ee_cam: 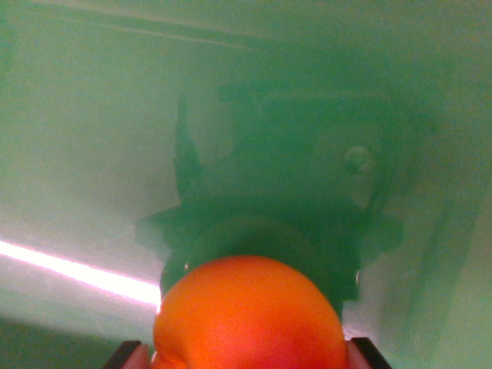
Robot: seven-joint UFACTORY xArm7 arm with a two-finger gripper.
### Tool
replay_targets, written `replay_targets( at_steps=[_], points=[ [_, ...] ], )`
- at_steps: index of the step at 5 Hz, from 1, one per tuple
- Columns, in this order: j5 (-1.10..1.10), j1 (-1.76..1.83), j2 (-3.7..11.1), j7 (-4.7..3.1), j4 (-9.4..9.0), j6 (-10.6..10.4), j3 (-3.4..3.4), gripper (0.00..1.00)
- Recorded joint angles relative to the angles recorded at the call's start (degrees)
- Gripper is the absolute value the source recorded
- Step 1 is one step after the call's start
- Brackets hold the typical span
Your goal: Pick fruit
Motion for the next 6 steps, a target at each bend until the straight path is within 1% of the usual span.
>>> replay_targets(
  at_steps=[2,3,4,5,6],
  points=[
    [0.00,0.00,-0.08,0.00,0.11,0.20,0.00,1.00],
    [0.01,0.00,-0.33,-0.01,0.45,0.78,-0.01,1.00],
    [0.01,0.00,-0.33,-0.01,0.45,0.78,-0.01,1.00],
    [0.03,-0.01,-0.71,-0.02,0.97,1.67,-0.01,1.00],
    [0.03,-0.01,-0.71,-0.02,0.97,1.67,-0.01,1.00]
  ],
)
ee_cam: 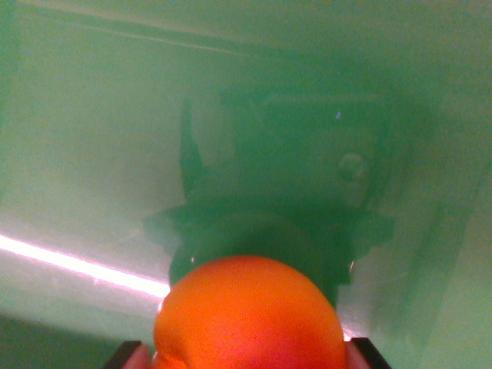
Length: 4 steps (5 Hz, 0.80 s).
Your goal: Pick fruit
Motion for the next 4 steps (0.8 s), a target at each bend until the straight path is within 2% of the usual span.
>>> replay_targets(
  at_steps=[1,2,3,4],
  points=[
    [0.02,-0.01,-0.54,-0.02,0.73,1.27,-0.01,1.00],
    [0.02,-0.01,-0.54,-0.02,0.73,1.27,-0.01,1.00],
    [0.05,-0.01,-1.19,-0.04,1.63,2.82,-0.02,1.00],
    [0.05,-0.01,-1.19,-0.04,1.63,2.82,-0.02,1.00]
  ],
)
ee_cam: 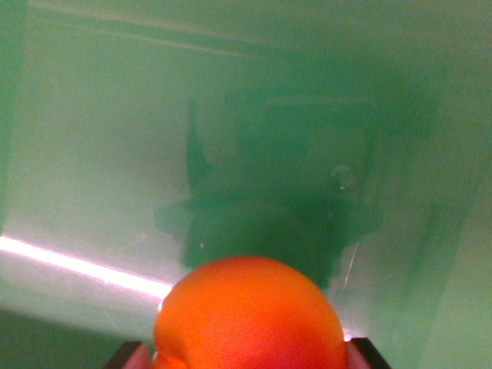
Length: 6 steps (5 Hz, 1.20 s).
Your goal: Pick fruit
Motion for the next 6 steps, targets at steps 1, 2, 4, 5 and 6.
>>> replay_targets(
  at_steps=[1,2,4,5,6],
  points=[
    [0.03,-0.01,-0.75,-0.02,1.03,1.78,-0.01,1.00],
    [0.03,-0.01,-0.75,-0.02,1.03,1.78,-0.01,1.00],
    [0.07,-0.02,-1.62,-0.05,2.21,3.82,-0.03,1.00],
    [0.10,-0.02,-2.50,-0.08,3.43,5.93,-0.04,1.00],
    [0.10,-0.02,-2.50,-0.08,3.43,5.93,-0.04,1.00]
  ],
)
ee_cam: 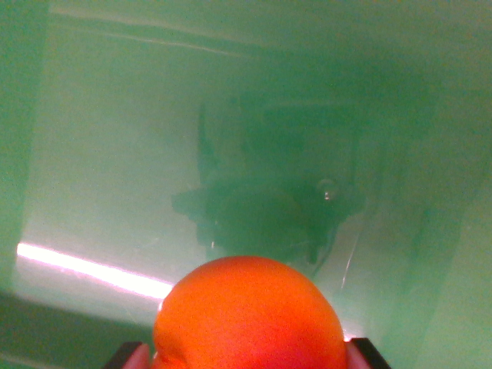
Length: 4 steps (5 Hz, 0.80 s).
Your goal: Pick fruit
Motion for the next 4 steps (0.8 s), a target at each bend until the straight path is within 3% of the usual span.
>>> replay_targets(
  at_steps=[1,2,3,4],
  points=[
    [0.04,-0.01,-0.97,-0.03,1.33,2.29,-0.02,1.00],
    [0.04,-0.01,-0.97,-0.03,1.33,2.29,-0.02,1.00],
    [0.09,-0.02,-2.08,-0.07,2.84,4.92,-0.04,1.00],
    [0.09,-0.02,-2.08,-0.07,2.84,4.92,-0.04,1.00]
  ],
)
